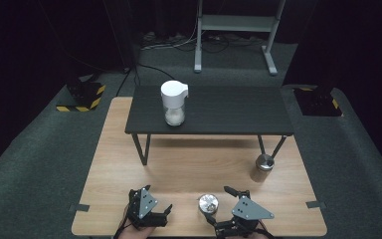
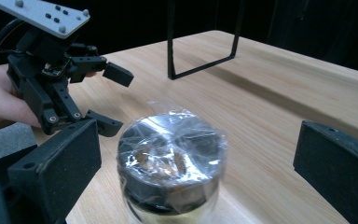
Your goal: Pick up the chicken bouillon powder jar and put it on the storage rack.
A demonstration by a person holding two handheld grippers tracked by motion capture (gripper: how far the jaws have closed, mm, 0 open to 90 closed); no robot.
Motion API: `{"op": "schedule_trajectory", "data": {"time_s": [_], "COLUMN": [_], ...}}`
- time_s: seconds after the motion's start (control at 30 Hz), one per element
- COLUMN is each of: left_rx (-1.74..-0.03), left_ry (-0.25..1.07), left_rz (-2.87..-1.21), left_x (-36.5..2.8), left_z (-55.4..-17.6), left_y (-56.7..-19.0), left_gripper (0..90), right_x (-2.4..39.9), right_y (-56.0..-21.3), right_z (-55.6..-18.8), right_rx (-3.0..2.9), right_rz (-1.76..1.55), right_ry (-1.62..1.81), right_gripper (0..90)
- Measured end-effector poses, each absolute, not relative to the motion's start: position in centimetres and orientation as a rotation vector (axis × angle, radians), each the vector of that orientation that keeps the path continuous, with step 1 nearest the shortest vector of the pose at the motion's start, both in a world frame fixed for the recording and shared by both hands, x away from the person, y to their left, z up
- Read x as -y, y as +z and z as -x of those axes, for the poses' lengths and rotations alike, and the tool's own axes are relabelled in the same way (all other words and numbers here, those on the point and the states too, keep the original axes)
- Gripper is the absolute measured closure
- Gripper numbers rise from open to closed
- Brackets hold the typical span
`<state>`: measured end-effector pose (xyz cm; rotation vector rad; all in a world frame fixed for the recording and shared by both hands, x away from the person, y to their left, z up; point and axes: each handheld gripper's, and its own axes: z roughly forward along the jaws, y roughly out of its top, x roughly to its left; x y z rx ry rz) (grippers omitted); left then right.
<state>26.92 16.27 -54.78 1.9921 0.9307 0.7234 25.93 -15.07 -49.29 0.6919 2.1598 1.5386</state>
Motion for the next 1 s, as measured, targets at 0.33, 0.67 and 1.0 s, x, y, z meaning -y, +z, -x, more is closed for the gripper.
{"op": "schedule_trajectory", "data": {"time_s": [0.33,0.67,1.0], "left_rx": [-0.933,-0.934,-0.933], "left_ry": [0.722,0.718,0.723], "left_rz": [-1.991,-1.986,-1.985], "left_x": [-16.2,-16.3,-16.3], "left_z": [-26.9,-26.9,-26.9], "left_y": [-54.8,-54.8,-54.8], "left_gripper": [1.0,1.0,1.0], "right_x": [14.2,14.0,14.1], "right_y": [-50.1,-50.9,-51.5], "right_z": [-25.9,-26.1,-26.2], "right_rx": [-2.189,-2.185,-2.194], "right_rz": [-0.674,-0.686,-0.696], "right_ry": [1.554,1.583,1.618], "right_gripper": [5.4,17.3,24.6]}}
